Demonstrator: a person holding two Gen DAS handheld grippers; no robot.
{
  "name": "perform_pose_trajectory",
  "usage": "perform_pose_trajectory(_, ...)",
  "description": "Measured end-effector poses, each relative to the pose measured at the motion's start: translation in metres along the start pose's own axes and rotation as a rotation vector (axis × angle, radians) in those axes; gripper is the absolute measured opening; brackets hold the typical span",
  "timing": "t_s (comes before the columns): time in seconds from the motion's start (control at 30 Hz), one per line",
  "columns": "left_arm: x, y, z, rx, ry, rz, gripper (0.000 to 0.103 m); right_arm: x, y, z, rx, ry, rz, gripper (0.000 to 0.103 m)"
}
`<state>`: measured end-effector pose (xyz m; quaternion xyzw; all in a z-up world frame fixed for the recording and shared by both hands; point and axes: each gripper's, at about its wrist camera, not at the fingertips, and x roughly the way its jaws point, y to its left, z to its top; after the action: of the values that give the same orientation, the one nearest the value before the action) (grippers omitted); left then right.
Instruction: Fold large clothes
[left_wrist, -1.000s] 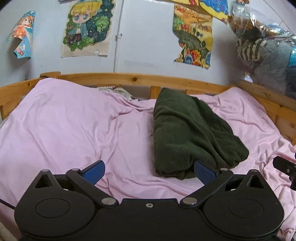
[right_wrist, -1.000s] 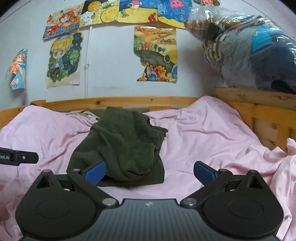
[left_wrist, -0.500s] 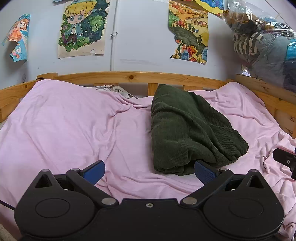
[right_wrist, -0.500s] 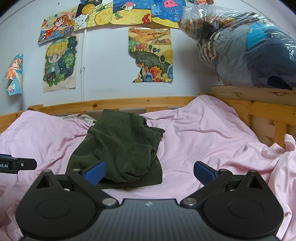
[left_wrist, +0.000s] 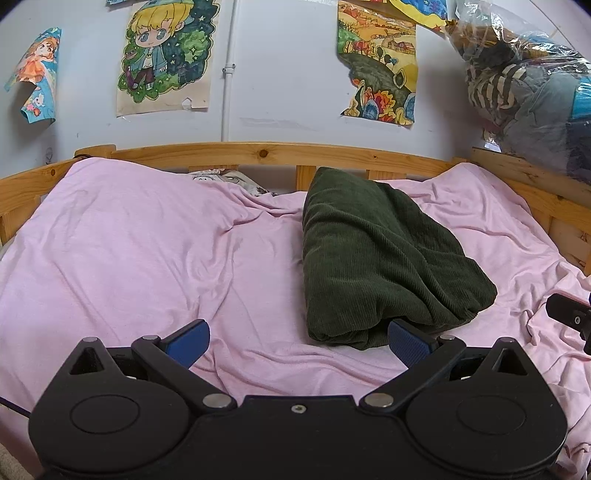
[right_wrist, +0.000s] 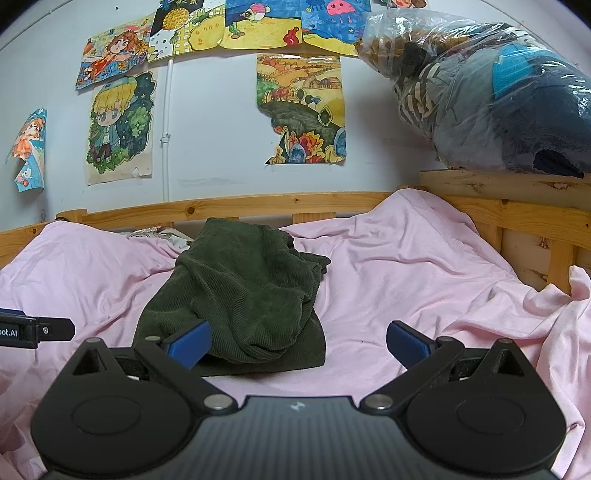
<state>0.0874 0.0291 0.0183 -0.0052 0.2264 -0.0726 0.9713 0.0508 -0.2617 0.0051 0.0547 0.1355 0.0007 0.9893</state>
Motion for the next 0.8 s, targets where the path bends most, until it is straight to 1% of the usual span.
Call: perform_pose_trajectory(0.8, -0.0002, -0.0002, -0.0018, -0.001, 0.005, 0.003, 0.102, 0.0005, -0.0013, -0.0021, 0.003, -0.001, 0.001, 0.103)
